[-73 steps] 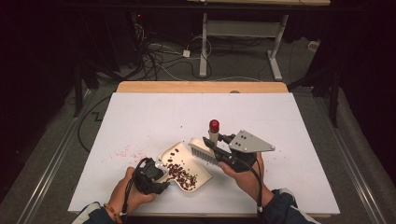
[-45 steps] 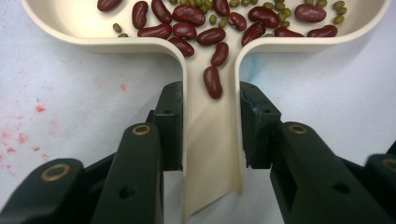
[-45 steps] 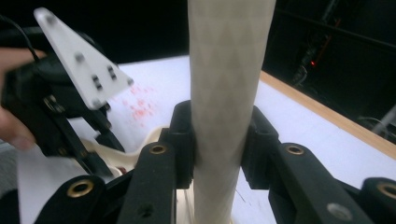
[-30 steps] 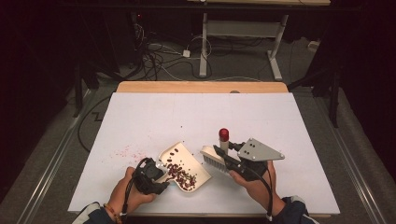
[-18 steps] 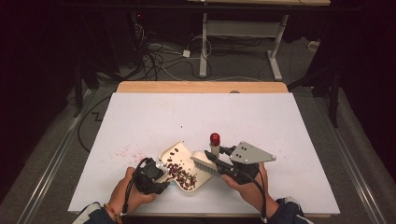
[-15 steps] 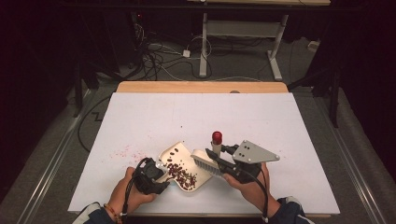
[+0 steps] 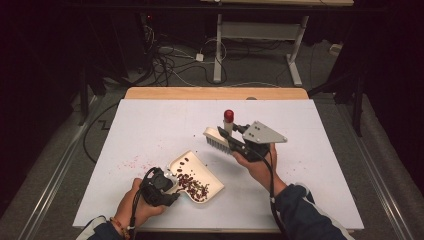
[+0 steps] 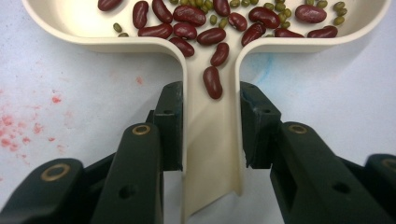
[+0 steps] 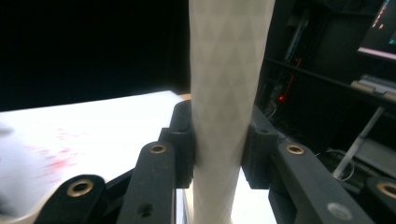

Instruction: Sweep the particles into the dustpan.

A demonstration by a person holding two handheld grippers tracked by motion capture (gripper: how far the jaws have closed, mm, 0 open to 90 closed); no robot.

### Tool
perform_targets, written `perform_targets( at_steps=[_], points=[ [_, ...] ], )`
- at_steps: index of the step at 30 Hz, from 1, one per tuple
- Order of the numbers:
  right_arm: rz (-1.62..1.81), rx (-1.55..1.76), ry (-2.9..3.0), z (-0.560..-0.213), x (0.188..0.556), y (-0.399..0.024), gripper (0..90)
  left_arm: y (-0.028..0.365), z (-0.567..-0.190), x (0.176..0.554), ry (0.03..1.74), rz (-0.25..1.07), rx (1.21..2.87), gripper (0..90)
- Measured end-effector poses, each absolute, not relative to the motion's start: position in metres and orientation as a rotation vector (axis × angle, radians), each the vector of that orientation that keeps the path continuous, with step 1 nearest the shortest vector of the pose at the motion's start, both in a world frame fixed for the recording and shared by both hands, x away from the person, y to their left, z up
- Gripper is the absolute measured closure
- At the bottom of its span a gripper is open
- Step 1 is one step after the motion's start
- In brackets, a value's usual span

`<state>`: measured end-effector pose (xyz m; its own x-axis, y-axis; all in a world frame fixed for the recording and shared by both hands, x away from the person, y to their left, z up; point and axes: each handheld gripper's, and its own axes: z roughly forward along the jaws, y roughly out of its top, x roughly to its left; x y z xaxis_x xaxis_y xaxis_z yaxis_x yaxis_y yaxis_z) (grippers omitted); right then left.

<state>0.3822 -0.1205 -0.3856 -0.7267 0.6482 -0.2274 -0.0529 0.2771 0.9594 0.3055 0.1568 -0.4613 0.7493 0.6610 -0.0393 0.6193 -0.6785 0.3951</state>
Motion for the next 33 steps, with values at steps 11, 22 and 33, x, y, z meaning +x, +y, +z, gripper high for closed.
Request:
perform_targets(
  at_steps=[11, 22, 33],
  points=[
    [1.466, 0.497, 1.968, -0.399, 0.446, -0.071, 70.6, 0.159, -0.462, 0.308, 0.971, 0.134, 2.558, 63.5],
    [1.487, 0.401, 2.121, -0.41, 0.448, -0.068, 70.7, 0.162, -0.462, 0.309, 0.977, 0.143, 2.554, 63.5],
    [1.532, 0.28, 2.221, -0.408, 0.411, -0.095, 70.5, 0.162, -0.462, 0.309, 1.002, 0.149, 2.552, 63.5]
  ],
)
